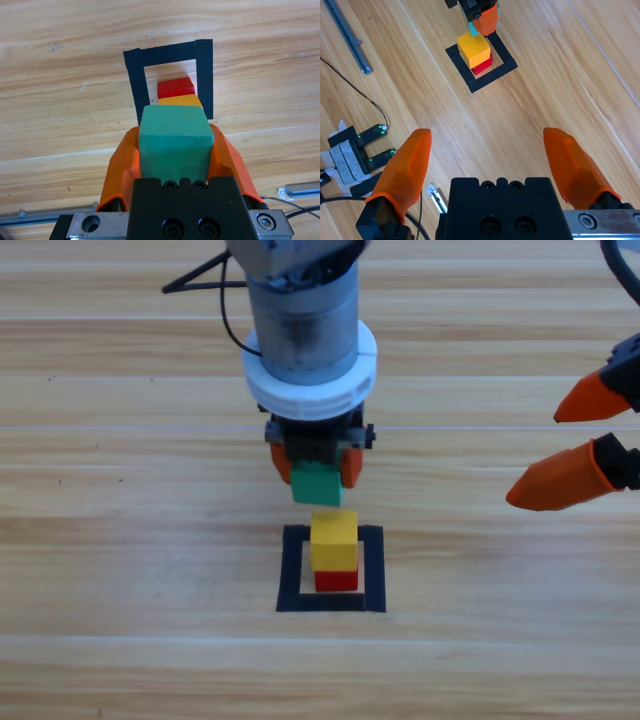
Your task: Stack the blocks in the rectangular block: red at the bottom, yellow in the middle, green on top
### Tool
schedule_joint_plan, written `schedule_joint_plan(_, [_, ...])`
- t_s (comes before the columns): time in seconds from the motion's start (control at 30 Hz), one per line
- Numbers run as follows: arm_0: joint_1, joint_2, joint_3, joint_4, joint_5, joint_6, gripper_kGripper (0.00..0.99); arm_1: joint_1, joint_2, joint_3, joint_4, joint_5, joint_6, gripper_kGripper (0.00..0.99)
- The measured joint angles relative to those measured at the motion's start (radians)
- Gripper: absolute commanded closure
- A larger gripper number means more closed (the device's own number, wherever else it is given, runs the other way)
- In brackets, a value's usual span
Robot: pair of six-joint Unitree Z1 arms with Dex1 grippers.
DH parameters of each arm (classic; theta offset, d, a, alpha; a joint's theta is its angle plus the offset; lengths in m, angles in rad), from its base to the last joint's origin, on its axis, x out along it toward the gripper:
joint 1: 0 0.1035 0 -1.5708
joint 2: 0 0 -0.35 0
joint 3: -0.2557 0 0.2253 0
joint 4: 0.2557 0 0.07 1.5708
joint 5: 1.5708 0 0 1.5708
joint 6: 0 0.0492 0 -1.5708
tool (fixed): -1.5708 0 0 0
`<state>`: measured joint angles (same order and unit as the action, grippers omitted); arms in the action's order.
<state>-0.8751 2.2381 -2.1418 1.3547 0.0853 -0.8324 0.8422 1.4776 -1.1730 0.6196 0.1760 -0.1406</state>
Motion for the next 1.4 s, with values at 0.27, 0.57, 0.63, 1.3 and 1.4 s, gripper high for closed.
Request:
schedule_joint_plan(0.27, [-0.007, 0.025, -0.005, 0.010, 0.000, -0.043, 0.990, -0.002, 0.000, 0.000, 0.000, 0.000, 0.000, 0.004])
schedule_joint_plan(0.57, [-0.011, 0.027, -0.014, 0.010, 0.000, -0.099, 0.990, -0.005, 0.000, 0.000, 0.000, 0.000, 0.000, 0.004])
schedule_joint_plan(0.63, [-0.013, 0.027, -0.025, 0.010, 0.000, -0.117, 0.990, -0.005, 0.000, 0.000, 0.000, 0.000, 0.000, 0.004])
schedule_joint_plan(1.3, [-0.037, 0.037, -0.032, 0.010, 0.000, -0.125, 0.990, -0.005, 0.000, 0.000, 0.000, 0.000, 0.000, 0.004])
schedule_joint_plan(1.4, [-0.037, 0.037, -0.031, 0.010, 0.000, -0.125, 0.990, -0.005, 0.000, 0.000, 0.000, 0.000, 0.000, 0.004])
